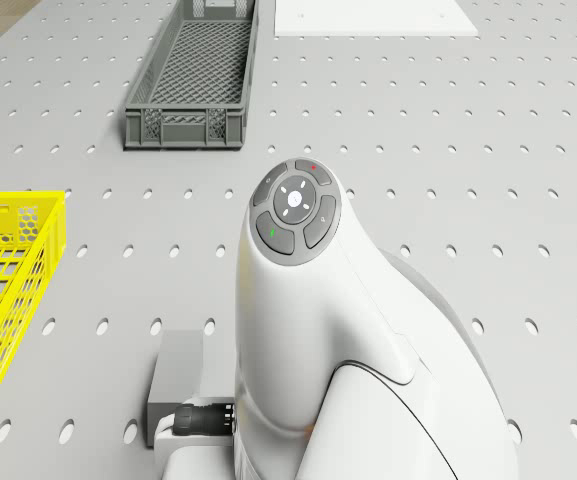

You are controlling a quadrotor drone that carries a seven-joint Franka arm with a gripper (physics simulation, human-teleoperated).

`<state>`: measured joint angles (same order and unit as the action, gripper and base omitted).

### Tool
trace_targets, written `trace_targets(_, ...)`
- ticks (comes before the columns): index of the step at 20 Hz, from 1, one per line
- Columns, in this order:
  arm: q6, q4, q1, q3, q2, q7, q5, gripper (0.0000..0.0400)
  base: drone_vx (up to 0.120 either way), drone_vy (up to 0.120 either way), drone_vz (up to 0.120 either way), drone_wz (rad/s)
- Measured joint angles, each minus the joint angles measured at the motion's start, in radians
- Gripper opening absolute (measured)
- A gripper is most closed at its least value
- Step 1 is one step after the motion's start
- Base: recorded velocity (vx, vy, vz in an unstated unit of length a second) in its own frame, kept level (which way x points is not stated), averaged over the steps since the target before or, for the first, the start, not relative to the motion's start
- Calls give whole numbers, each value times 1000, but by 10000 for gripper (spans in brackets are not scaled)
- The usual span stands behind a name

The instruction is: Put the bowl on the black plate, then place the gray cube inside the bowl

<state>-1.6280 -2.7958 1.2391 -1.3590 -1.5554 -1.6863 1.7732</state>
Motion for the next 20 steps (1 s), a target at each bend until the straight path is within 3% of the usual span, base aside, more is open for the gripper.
trace_targets(20,-10,0,2,-1,-11,-2,-4,100,-120,120,0,0)
